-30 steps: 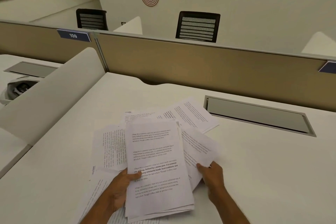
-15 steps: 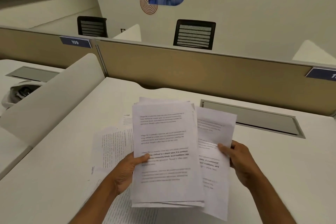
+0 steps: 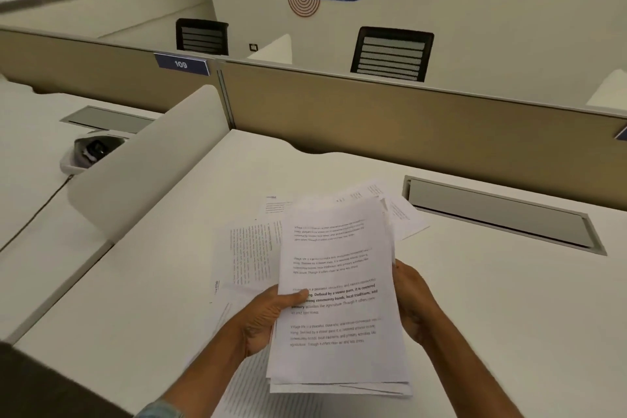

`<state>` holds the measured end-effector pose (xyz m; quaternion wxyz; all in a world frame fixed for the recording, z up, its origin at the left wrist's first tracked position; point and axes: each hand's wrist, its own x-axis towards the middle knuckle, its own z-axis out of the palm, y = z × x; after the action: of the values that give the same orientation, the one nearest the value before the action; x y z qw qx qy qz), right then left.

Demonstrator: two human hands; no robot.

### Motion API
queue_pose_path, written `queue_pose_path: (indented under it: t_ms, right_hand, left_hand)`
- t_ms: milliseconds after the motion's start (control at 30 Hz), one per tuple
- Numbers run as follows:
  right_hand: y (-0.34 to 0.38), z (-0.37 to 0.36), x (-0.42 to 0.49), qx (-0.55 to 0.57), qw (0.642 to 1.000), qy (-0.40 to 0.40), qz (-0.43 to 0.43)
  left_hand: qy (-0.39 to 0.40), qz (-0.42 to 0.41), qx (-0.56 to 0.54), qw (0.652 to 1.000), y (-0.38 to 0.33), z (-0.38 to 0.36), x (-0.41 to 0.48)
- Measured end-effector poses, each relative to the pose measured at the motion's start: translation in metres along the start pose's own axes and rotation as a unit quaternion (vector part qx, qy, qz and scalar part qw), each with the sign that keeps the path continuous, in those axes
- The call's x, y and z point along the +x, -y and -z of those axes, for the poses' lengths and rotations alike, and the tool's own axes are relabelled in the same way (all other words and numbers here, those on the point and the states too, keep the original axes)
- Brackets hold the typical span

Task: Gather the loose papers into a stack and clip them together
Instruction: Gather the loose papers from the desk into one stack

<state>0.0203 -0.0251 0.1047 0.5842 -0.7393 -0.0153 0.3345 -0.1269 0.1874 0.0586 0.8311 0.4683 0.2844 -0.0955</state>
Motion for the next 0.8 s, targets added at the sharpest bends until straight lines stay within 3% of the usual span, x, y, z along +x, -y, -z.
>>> queue_pose_path:
  t_ms: [133, 233, 300, 367, 433, 533, 700, 800]
  right_hand:
    - [0.002, -0.037, -0.010, -0.023, 1.000, 0.003, -0.008]
    - [-0.004, -0.053, -0.008, 0.008, 0.999, -0.038, -0.009]
    - [-0.024, -0.063, -0.004, -0.057, 0.996, -0.065, 0.012]
    - [-0.052, -0.072, 0.002, -0.281, 0.958, -0.043, 0.042]
    - [-0.074, -0.083, 0.002, -0.472, 0.880, 0.010, 0.050]
    - [-0.089, -0.093, 0.000, -0.581, 0.811, 0.021, 0.064]
    - [-0.081, -0.093, 0.012, -0.622, 0.781, 0.026, 0.050]
    - [-0.081, -0.093, 0.016, -0.585, 0.810, 0.031, 0.021]
  left_hand:
    - [-0.012, 0.010, -0.028, 0.999, 0.010, 0.028, -0.005]
    - [-0.040, -0.029, -0.068, 0.996, 0.005, 0.059, -0.013]
    - [-0.061, -0.064, -0.090, 0.992, -0.002, 0.084, -0.023]
    - [-0.071, -0.085, -0.123, 0.986, -0.008, 0.108, -0.032]
    - [-0.080, -0.101, -0.144, 0.981, -0.012, 0.129, -0.038]
    - [-0.110, -0.110, -0.166, 0.974, -0.013, 0.156, -0.039]
    - [-0.129, -0.073, -0.186, 0.971, -0.002, 0.162, -0.039]
    - [-0.131, -0.057, -0.191, 0.971, 0.009, 0.157, -0.038]
